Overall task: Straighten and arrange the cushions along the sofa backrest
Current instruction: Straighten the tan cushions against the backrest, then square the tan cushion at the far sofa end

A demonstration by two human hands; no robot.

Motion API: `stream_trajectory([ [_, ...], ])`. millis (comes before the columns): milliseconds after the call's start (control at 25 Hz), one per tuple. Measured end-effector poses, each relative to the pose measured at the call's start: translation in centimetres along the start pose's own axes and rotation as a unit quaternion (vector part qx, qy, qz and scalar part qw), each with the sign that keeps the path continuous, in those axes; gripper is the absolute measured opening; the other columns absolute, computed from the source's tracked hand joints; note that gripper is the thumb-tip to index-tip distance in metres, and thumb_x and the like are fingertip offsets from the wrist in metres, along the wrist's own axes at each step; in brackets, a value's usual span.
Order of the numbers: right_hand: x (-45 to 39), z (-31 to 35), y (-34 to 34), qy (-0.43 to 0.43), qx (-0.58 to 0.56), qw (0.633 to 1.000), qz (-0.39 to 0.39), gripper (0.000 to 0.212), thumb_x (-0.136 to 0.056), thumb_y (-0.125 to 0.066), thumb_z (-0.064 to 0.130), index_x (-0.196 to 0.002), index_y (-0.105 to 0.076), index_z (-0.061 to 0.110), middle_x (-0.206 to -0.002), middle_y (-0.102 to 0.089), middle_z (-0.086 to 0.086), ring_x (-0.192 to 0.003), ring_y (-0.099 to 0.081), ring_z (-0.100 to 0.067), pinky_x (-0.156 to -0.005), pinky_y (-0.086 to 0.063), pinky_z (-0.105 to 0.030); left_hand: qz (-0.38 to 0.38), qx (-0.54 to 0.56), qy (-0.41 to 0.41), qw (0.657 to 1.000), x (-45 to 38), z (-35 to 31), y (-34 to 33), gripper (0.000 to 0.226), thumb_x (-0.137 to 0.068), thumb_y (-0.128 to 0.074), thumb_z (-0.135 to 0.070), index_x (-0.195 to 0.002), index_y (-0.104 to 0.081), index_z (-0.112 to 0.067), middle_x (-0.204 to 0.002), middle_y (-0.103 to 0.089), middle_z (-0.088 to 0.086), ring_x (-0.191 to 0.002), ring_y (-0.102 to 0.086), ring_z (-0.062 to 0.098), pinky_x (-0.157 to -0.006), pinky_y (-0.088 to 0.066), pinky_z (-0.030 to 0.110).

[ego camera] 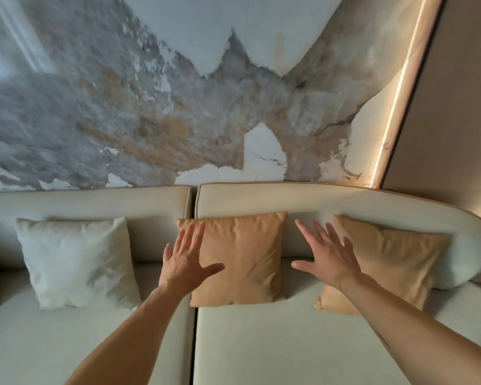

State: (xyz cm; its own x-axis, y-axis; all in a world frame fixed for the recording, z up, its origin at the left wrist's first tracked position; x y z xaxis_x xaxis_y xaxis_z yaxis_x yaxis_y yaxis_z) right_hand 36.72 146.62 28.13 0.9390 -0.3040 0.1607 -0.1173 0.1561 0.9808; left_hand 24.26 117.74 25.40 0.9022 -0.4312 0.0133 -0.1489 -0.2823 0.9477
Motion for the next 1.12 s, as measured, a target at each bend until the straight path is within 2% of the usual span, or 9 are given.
stream_trajectory([
  [160, 4.8, -5.7, 5.2, 0.02, 0.035, 0.999, -0.035, 0.095, -0.081, -0.053, 0.069, -0.147, 0.013, 0.05, -0.164, 0.005, 0.004, -0.151, 0.004, -0.03, -0.115, -0.019, -0.056, -0.018, -0.009, -0.012, 1.0, 3.0, -6.0, 2.8, 0.111, -0.071, -0.05, -0.082, -0.149, 0.019, -0.042, -0.162, 0.014, -0.008, -0.149, 0.012, 0.016, -0.12, -0.007, 0.054],
  [320, 9.4, -14.6, 9.0, -0.011, 0.047, 0.997, -0.064, 0.095, -0.08, -0.051, 0.072, -0.147, 0.013, 0.051, -0.165, 0.004, 0.004, -0.151, 0.0, -0.03, -0.115, -0.016, -0.057, -0.032, -0.011, -0.02, 0.999, 5.0, -14.4, 3.7, 0.11, -0.072, -0.05, -0.082, -0.149, 0.019, -0.043, -0.162, 0.016, -0.008, -0.15, 0.01, 0.02, -0.12, -0.004, 0.054],
  [480, 14.3, -24.9, 11.6, -0.035, 0.035, 0.996, -0.072, 0.095, -0.081, -0.05, 0.072, -0.149, 0.011, 0.047, -0.165, 0.006, 0.002, -0.151, 0.002, -0.031, -0.116, -0.013, -0.059, -0.034, 0.017, -0.035, 0.999, 6.7, -25.0, 2.6, 0.11, -0.073, -0.055, -0.078, -0.148, 0.018, -0.044, -0.162, 0.014, -0.009, -0.15, 0.008, 0.019, -0.12, -0.005, 0.055],
  [680, 18.6, -35.9, 13.4, -0.056, 0.018, 0.996, -0.07, 0.095, -0.082, -0.047, 0.073, -0.15, 0.011, 0.045, -0.165, 0.005, 0.001, -0.151, 0.001, -0.033, -0.116, -0.014, -0.059, -0.024, 0.022, -0.036, 0.999, 8.3, -34.7, 0.1, 0.107, -0.073, -0.054, -0.078, -0.15, 0.012, -0.044, -0.163, 0.009, -0.009, -0.151, 0.003, 0.019, -0.12, -0.008, 0.052],
  [880, 20.5, -41.9, 12.4, -0.083, 0.022, 0.995, -0.051, 0.096, -0.079, -0.045, 0.076, -0.149, 0.015, 0.047, -0.165, 0.001, 0.001, -0.149, -0.007, -0.033, -0.113, -0.023, -0.059, -0.012, 0.023, -0.04, 0.999, 7.7, -39.2, -1.5, 0.11, -0.071, -0.058, -0.077, -0.15, 0.011, -0.043, -0.164, 0.005, -0.008, -0.151, -0.001, 0.018, -0.12, -0.011, 0.05],
  [1120, 19.0, -46.1, 8.1, -0.103, 0.02, 0.994, -0.036, 0.098, -0.075, -0.042, 0.082, -0.149, 0.012, 0.046, -0.164, -0.005, 0.0, -0.149, -0.016, -0.031, -0.11, -0.028, -0.058, 0.012, 0.022, -0.051, 0.998, 3.6, -39.0, -6.5, 0.115, -0.066, -0.06, -0.079, -0.152, 0.007, -0.041, -0.164, -0.002, -0.007, -0.15, -0.005, 0.016, -0.118, -0.016, 0.046],
])
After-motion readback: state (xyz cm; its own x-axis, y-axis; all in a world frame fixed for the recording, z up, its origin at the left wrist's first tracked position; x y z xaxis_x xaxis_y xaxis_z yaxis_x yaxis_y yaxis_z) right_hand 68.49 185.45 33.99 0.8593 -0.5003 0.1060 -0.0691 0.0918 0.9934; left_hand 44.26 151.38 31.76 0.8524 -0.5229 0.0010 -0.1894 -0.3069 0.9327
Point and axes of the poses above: each hand's wrist, its own x-axis away from the middle knuckle, its own y-axis out of the back of the hand, z = x × y, the point moved 10 cm from there along -x, towards the middle knuckle
